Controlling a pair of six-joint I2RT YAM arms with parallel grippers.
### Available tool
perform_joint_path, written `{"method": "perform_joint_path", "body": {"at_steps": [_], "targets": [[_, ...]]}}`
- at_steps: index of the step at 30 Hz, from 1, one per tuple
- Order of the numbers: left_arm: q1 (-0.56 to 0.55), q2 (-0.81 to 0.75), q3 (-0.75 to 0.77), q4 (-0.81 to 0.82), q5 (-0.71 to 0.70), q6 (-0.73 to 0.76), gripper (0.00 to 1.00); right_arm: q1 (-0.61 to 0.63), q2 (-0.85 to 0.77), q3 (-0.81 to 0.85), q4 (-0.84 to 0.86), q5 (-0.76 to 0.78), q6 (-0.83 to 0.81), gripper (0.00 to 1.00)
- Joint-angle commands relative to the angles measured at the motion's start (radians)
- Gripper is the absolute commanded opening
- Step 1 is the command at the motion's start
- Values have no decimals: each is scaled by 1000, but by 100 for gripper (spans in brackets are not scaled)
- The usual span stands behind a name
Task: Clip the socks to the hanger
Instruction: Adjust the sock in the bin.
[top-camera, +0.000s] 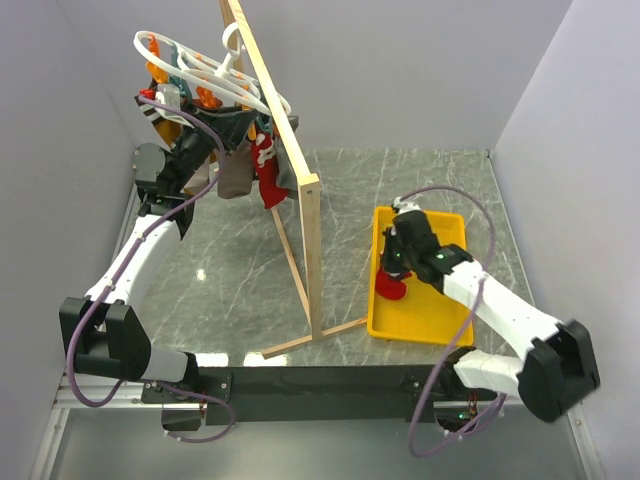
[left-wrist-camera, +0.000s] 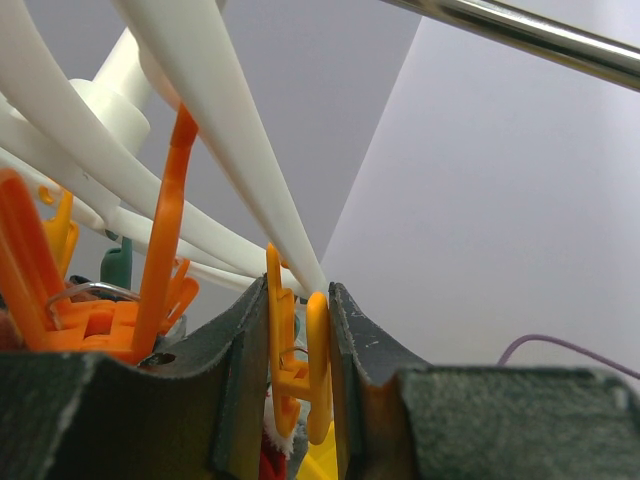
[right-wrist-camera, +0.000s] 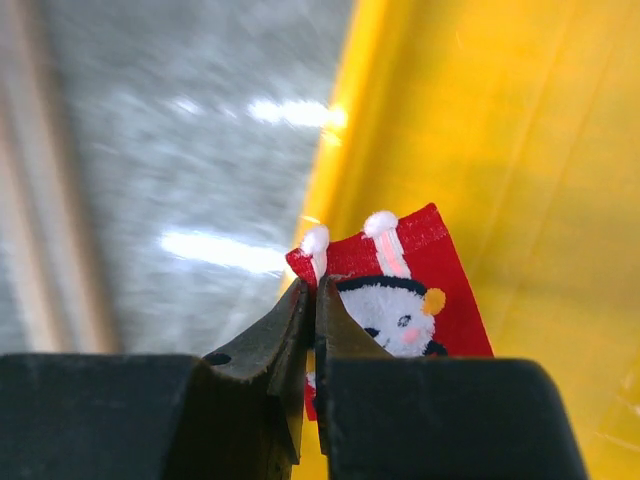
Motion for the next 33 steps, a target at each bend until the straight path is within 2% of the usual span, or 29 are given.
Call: {"method": "perform_joint_path", "body": {"at_steps": [1, 5, 9, 15, 19, 22, 24, 30, 33], "targets": [[11, -47, 14, 64, -10, 26, 16, -52, -100, -25, 76, -123, 32, 0], [11, -40, 11, 83, -5, 11, 16, -154, -111, -77, 115, -216, 42, 0], [11, -37, 13, 80, -2, 11, 16, -219, -29, -119, 167, -299, 43, 2], [11, -42, 11, 71, -10, 20, 16, -236, 33, -128, 179, -270, 66, 15], [11, -39, 8, 77, -10, 16, 16, -244, 22, -134, 158, -226, 49, 31], [11, -37, 8, 83, -10, 11, 16, -242, 28, -128, 144, -197, 48, 33], [11, -39, 8, 83, -11, 11, 16, -244, 31, -131, 149, -189, 49, 33], [11, -50, 5, 69, -16, 20, 16, -242, 30, -129, 156, -177, 49, 19], [11, -53, 3, 66, -13, 22, 16, -239, 31, -120, 129, -172, 33, 19]]}}
